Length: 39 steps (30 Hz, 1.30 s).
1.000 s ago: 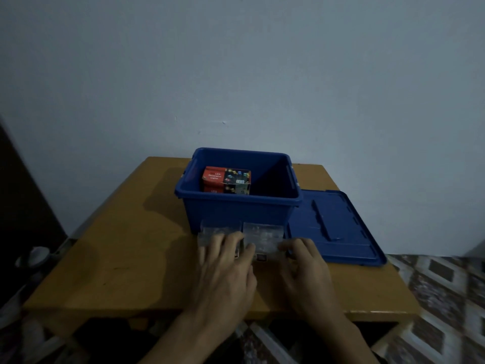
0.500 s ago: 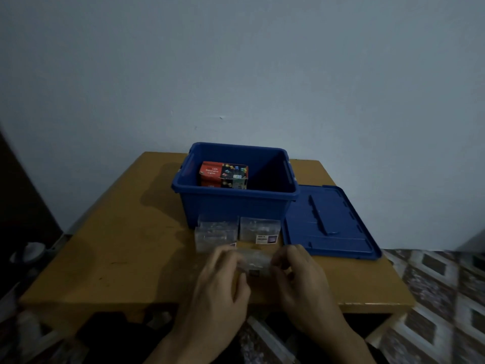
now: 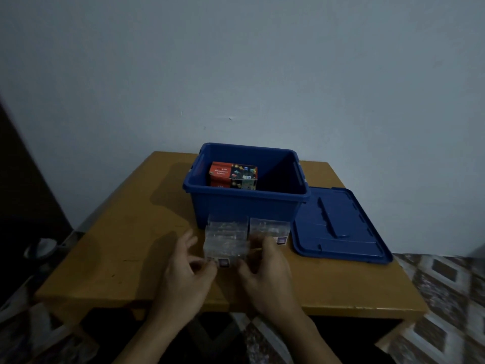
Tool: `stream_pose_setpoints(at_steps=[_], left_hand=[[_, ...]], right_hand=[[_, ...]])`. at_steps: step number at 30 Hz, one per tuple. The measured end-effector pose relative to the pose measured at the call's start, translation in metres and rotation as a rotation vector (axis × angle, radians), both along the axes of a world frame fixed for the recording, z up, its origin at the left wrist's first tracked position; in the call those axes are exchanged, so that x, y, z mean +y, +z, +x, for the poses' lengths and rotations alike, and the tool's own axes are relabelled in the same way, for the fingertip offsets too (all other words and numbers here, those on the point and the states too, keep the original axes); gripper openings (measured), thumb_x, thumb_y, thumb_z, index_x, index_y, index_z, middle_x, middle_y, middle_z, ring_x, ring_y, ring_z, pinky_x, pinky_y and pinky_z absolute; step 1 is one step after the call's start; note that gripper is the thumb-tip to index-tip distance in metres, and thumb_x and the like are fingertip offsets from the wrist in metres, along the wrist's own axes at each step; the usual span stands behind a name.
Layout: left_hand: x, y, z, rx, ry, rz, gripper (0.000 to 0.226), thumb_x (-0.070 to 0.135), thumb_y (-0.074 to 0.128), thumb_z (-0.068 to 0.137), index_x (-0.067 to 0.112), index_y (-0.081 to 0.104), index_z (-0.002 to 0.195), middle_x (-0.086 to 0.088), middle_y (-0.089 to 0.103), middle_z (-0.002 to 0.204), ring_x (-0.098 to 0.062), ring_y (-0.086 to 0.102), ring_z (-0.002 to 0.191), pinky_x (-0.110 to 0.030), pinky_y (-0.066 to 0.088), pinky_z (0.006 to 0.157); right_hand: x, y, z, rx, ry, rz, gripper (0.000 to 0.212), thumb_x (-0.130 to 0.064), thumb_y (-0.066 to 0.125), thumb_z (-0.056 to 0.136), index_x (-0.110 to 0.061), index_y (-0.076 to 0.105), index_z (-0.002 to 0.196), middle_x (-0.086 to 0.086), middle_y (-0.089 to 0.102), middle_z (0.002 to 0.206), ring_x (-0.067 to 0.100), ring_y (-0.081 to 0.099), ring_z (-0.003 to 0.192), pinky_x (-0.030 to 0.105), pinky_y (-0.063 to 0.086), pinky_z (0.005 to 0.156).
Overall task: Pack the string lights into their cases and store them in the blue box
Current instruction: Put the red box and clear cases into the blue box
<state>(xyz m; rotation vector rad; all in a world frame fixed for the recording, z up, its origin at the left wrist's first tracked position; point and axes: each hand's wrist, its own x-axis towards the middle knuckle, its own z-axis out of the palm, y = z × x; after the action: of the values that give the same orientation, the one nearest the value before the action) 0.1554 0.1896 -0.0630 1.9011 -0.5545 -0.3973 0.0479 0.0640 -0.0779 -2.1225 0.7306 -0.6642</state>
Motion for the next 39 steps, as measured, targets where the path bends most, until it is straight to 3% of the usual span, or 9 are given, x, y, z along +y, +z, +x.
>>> stream_pose_setpoints(at_steps=[4, 7, 11, 16, 22, 26, 30, 35, 39], left_hand=[[-0.006, -0.001, 0.018, 0.024, -0.146, 0.107, 0.082, 0.021, 0.067, 0.093, 0.033, 0.019, 0.158, 0.012, 0.06, 0.113, -0.005, 0.061, 0.092, -0.022, 0.047, 0.07], [-0.009, 0.003, 0.027, 0.007, -0.281, 0.141, 0.078, 0.02, 0.063, 0.095, 0.038, 0.019, 0.157, 0.017, 0.057, 0.126, -0.004, 0.06, 0.105, -0.016, 0.046, 0.073], [-0.011, 0.014, 0.03, 0.023, -0.374, 0.103, 0.072, 0.011, 0.056, 0.097, 0.042, 0.023, 0.153, 0.026, 0.052, 0.127, 0.0, 0.056, 0.072, -0.012, 0.044, 0.061], [-0.012, 0.01, 0.031, -0.009, -0.373, 0.079, 0.066, 0.008, 0.055, 0.098, 0.036, 0.03, 0.152, 0.03, 0.052, 0.119, 0.007, 0.059, 0.081, -0.011, 0.046, 0.056], [-0.007, 0.01, 0.037, -0.076, -0.377, 0.116, 0.057, 0.009, 0.053, 0.1, 0.058, 0.036, 0.124, 0.028, 0.058, 0.11, 0.008, 0.062, 0.082, -0.014, 0.049, 0.057], [-0.001, 0.007, 0.043, -0.087, -0.413, 0.139, 0.053, 0.007, 0.051, 0.1, 0.047, 0.042, 0.133, 0.011, 0.068, 0.104, 0.01, 0.062, 0.068, -0.008, 0.044, 0.057], [0.006, 0.004, 0.039, -0.071, -0.433, 0.167, 0.059, 0.029, 0.053, 0.091, 0.055, 0.04, 0.142, -0.003, 0.07, 0.116, -0.037, 0.064, 0.107, -0.033, 0.048, 0.081], [0.01, 0.006, 0.021, -0.086, -0.526, 0.213, 0.064, 0.036, 0.049, 0.094, 0.068, 0.018, 0.141, -0.004, 0.064, 0.109, -0.042, 0.062, 0.1, -0.052, 0.055, 0.086], [0.005, 0.004, 0.005, -0.095, -0.608, 0.272, 0.066, 0.034, 0.049, 0.101, 0.05, 0.014, 0.154, 0.001, 0.066, 0.115, -0.03, 0.065, 0.097, -0.055, 0.052, 0.083]], right_hand=[[-0.004, -0.002, 0.001, 0.03, 0.0, -0.036, 0.047, -0.029, 0.073, 0.089, -0.029, 0.051, 0.131, -0.014, 0.057, 0.118, 0.0, 0.056, 0.103, 0.019, 0.052, 0.088], [-0.003, -0.003, 0.003, 0.029, 0.027, -0.068, 0.048, -0.024, 0.071, 0.089, -0.028, 0.052, 0.133, -0.011, 0.059, 0.117, 0.001, 0.056, 0.1, 0.006, 0.045, 0.082], [-0.001, 0.0, 0.004, 0.026, 0.038, -0.055, 0.049, -0.021, 0.07, 0.087, -0.027, 0.054, 0.133, -0.012, 0.062, 0.119, 0.002, 0.058, 0.106, 0.011, 0.046, 0.088], [0.002, 0.007, 0.007, 0.014, 0.029, -0.049, 0.045, -0.017, 0.072, 0.084, -0.031, 0.049, 0.121, -0.013, 0.053, 0.106, 0.001, 0.05, 0.095, -0.002, 0.036, 0.076], [-0.002, 0.014, 0.011, 0.069, 0.108, 0.049, 0.067, -0.029, 0.074, 0.08, -0.022, 0.045, 0.14, -0.004, 0.055, 0.129, 0.012, 0.052, 0.119, 0.025, 0.046, 0.101], [-0.002, 0.016, 0.01, 0.121, 0.133, 0.011, 0.069, -0.026, 0.073, 0.081, -0.024, 0.044, 0.143, -0.003, 0.052, 0.129, 0.014, 0.05, 0.12, 0.024, 0.044, 0.101], [0.0, 0.017, 0.003, 0.143, 0.136, -0.008, 0.062, -0.025, 0.072, 0.083, -0.027, 0.044, 0.138, -0.01, 0.046, 0.121, 0.005, 0.044, 0.111, 0.018, 0.039, 0.095], [0.004, 0.014, -0.013, 0.205, 0.126, -0.004, 0.076, -0.023, 0.068, 0.08, -0.022, 0.035, 0.149, -0.005, 0.05, 0.136, 0.016, 0.05, 0.124, 0.036, 0.047, 0.107], [0.001, 0.009, -0.038, 0.197, 0.113, -0.027, 0.07, -0.021, 0.067, 0.081, -0.028, 0.041, 0.144, -0.013, 0.054, 0.123, 0.007, 0.054, 0.111, 0.011, 0.044, 0.087]])
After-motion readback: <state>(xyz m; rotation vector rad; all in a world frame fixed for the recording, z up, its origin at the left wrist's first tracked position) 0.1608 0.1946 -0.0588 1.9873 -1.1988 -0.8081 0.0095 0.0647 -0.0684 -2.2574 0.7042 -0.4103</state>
